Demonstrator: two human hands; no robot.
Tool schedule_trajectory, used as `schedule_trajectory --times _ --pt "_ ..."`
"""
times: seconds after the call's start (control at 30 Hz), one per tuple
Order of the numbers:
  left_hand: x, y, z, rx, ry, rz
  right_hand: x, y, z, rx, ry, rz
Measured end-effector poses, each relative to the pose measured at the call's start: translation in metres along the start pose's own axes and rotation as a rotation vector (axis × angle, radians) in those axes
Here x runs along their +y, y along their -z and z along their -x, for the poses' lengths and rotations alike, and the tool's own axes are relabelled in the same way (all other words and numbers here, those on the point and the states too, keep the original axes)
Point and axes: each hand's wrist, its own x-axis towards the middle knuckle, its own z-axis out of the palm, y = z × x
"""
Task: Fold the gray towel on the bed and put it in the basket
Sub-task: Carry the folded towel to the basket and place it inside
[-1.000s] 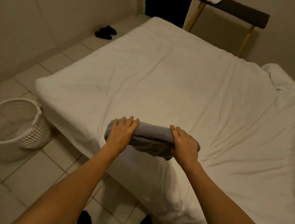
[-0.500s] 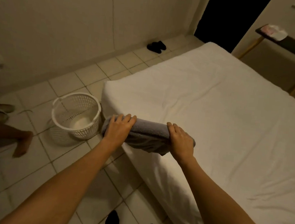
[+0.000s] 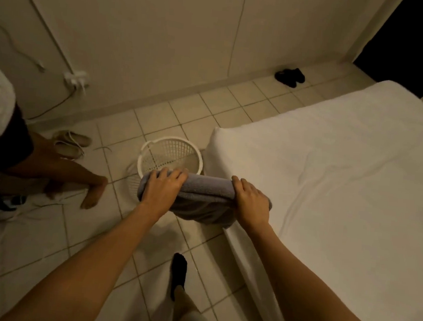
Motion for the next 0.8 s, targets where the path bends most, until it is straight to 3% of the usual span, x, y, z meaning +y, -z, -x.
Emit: schedule_trajectory --times 0.27,0.6,0.8 --pt "-0.066 -0.020 -0.087 -0.084 -0.017 0.038 -0.014 -0.046 -0.107 -0.024 -0.063 -0.038" --pt "-0.152 -0.014 -0.186 -0.065 -0.019 0.078 -0.048 -0.053 -0.226 -0.008 -0.118 -0.024" --pt "-0.202 -0.032 -0.243 -0.139 -0.148 0.074 -0.070 -0.078 -0.274 -0.012 -0.267 -0.055"
